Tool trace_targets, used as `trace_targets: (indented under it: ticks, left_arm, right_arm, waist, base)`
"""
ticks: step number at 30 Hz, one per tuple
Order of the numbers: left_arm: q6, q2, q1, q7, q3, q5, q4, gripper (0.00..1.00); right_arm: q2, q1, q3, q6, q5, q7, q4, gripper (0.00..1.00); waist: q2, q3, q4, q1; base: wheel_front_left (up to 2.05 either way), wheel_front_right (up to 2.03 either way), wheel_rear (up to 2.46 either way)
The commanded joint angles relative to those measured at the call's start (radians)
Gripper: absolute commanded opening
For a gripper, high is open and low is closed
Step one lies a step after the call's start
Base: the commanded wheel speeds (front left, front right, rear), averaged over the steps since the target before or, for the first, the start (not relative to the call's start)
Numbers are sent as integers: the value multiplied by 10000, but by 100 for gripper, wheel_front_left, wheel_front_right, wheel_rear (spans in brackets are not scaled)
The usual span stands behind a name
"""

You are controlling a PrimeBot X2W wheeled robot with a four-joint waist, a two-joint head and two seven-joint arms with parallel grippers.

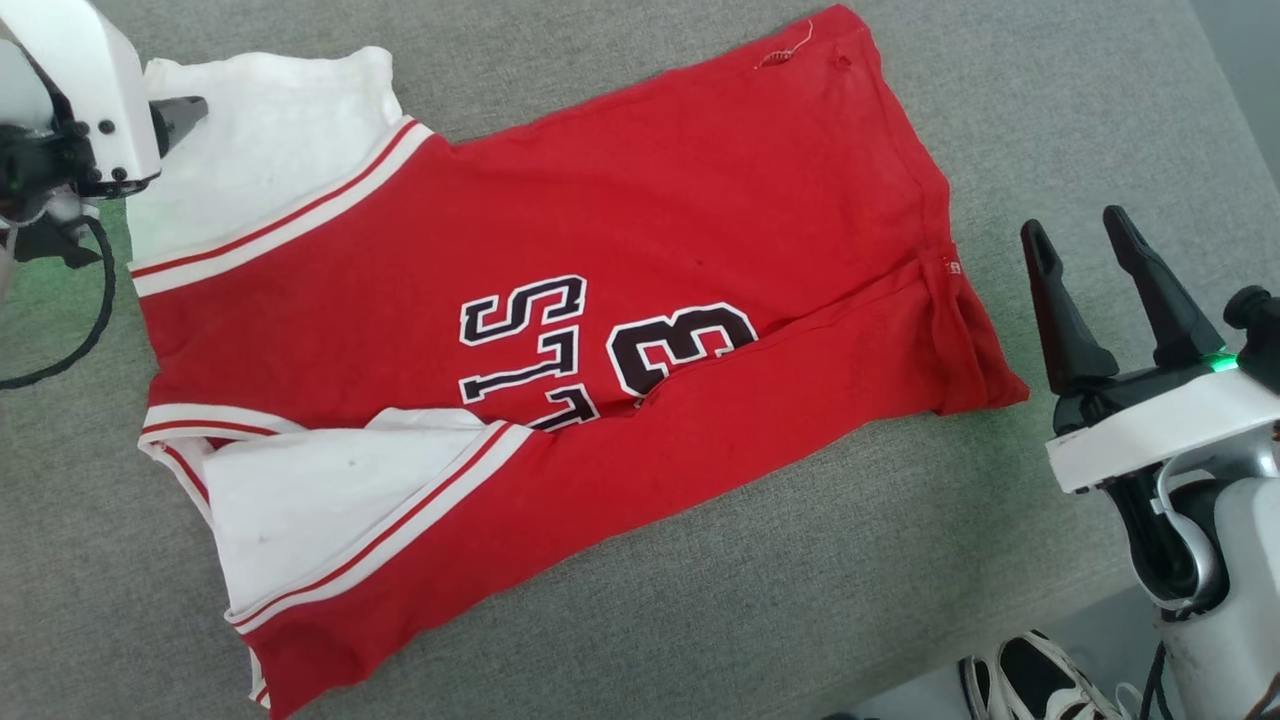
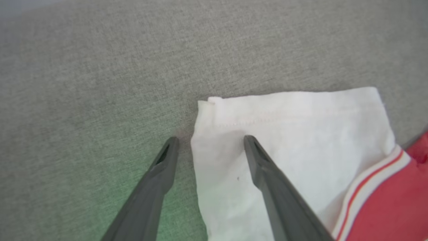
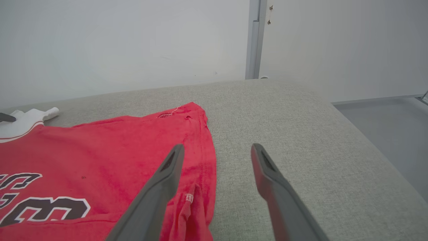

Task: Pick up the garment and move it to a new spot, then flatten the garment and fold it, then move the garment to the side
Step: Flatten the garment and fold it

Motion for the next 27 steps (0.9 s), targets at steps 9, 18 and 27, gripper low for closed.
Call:
trace_targets:
  ticks: [9,18,27]
  left_arm:
    - [-773,-550,-59,1251,-298,-258,506,0]
    - [-1011,-942,-520,762,-461,75,528,0]
    - [-1237,-1757,-852,260,-455,-28,535,0]
  right_arm:
    - [-353,-619,361,-4,177,282,52,100]
    - [-1256,-3244,1730,-4,792,2055,1544,100]
    - [-1782,-6598,2949,-4,1461,4185,4787,100]
  waist:
    - [0,182,100,0]
    - [0,523,500,0]
    - [0,878,1405,0]
  base:
    - [0,0,0]
    - [0,0,0]
    - [0,0,0]
